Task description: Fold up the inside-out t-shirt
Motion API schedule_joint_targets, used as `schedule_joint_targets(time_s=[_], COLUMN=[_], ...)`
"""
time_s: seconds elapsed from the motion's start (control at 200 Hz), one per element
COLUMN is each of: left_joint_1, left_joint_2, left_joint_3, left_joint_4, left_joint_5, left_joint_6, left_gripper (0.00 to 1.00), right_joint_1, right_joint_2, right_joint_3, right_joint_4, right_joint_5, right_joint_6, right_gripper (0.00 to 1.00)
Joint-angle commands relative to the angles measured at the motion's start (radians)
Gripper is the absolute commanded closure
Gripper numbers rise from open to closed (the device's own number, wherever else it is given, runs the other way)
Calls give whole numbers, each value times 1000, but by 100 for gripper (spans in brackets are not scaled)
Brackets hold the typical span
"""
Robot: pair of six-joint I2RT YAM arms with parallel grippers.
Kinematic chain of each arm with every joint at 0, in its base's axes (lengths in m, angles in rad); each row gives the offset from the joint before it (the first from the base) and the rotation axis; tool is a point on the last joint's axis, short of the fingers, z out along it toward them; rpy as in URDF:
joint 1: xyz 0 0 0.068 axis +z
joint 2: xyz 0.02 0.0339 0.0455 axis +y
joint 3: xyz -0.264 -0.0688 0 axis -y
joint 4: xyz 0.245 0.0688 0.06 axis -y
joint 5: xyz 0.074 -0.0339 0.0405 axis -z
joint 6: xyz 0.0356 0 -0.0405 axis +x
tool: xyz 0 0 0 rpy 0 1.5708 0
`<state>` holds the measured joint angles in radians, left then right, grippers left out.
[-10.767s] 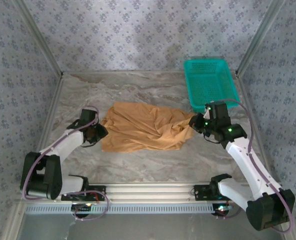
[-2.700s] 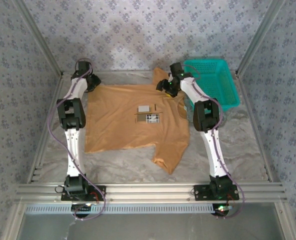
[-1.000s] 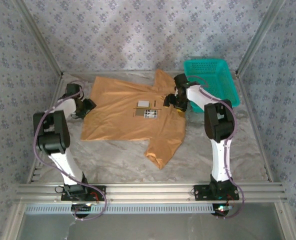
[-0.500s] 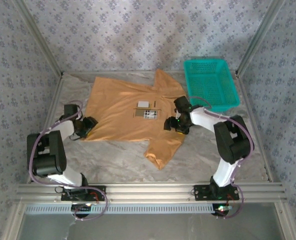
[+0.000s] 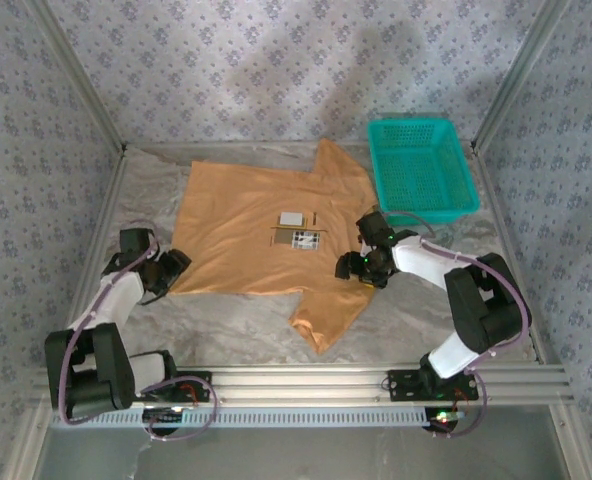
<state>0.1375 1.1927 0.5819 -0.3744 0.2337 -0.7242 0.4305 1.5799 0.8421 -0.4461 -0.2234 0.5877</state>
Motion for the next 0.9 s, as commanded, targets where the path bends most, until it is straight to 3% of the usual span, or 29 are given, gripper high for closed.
schedule_joint_targets(time_s=[0.0, 0.145, 0.275, 0.43, 0.505, 0.894], left_joint_1=[4, 4, 4, 6, 9, 60], left_joint_2=[-11, -93, -141, -124, -85, 6], left_joint_3=[34, 53, 27, -25, -23, -40], left_joint_4=[-90, -190, -225, -166, -153, -103], left_joint_5=[-11, -96, -180, -168, -158, -113], left_joint_6=[19, 32, 3, -24, -22, -24], left_gripper=[43, 48, 50, 51, 51, 51], right_joint_1=[3, 63, 192, 411, 494, 759], right_joint_2=[-27, -147, -260, -347, -332, -201], right_joint_3=[36, 55, -33, -149, -167, -153], right_joint_4=[-150, -240, -224, -94, -78, -49], right_joint_5=[46, 99, 124, 145, 165, 190], right_joint_6=[-8, -7, 87, 236, 278, 394], right_gripper=[27, 28, 36, 59, 65, 54])
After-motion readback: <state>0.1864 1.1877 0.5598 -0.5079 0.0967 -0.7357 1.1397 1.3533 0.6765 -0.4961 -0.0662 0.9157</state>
